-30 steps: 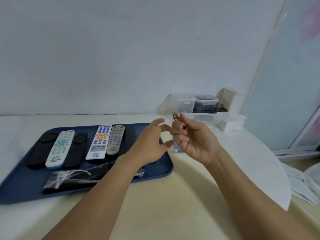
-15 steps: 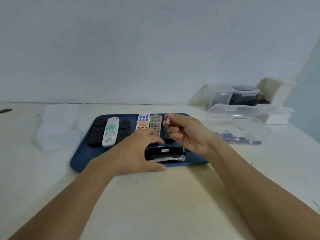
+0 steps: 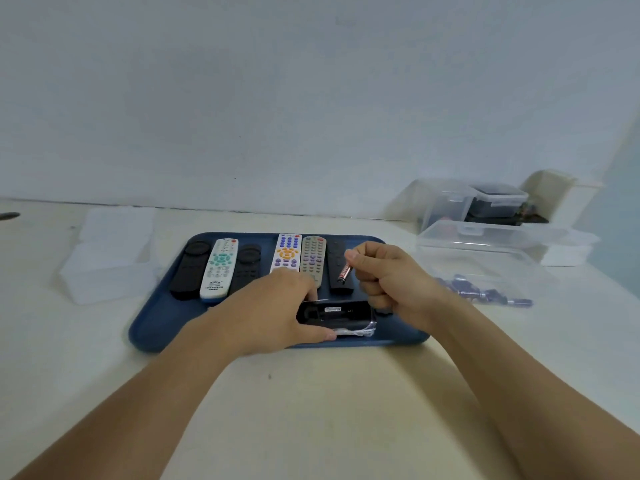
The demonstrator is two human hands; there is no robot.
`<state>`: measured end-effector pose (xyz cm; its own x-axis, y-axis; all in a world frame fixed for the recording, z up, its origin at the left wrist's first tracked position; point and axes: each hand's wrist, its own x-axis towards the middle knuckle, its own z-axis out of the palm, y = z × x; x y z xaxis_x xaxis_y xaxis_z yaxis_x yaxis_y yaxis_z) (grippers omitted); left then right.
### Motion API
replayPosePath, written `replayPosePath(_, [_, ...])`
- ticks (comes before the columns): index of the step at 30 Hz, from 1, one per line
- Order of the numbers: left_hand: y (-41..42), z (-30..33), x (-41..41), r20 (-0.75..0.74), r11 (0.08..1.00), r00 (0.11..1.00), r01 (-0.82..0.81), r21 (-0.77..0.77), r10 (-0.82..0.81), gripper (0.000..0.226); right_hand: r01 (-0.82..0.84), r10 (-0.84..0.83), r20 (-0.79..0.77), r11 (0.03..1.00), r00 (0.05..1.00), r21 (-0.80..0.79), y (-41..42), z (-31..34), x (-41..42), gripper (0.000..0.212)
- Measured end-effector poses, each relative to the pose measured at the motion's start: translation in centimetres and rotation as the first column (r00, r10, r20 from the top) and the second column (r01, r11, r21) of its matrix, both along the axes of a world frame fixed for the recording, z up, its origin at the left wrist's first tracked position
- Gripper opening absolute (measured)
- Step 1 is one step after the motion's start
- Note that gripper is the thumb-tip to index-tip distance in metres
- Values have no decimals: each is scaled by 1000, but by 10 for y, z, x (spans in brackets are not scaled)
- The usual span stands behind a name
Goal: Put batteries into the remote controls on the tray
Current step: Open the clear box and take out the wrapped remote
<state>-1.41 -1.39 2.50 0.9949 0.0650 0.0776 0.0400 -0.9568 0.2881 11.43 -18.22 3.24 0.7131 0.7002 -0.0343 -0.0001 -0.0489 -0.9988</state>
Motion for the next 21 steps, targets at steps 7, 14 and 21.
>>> replayPosePath(7, [-8, 4, 0, 131, 998, 991, -9, 56, 1, 49, 105, -124, 103, 979, 987, 174, -6, 7, 8, 12])
replayPosePath(14, [2, 31, -1, 415, 854, 876, 7, -520, 245, 25, 201, -234, 20, 873, 972, 444, -7, 17, 8, 12])
replayPosePath(21, [-13, 52, -5, 250, 148, 899, 210, -967, 361, 21, 116, -180, 94, 877, 979, 467, -5, 23, -3, 6])
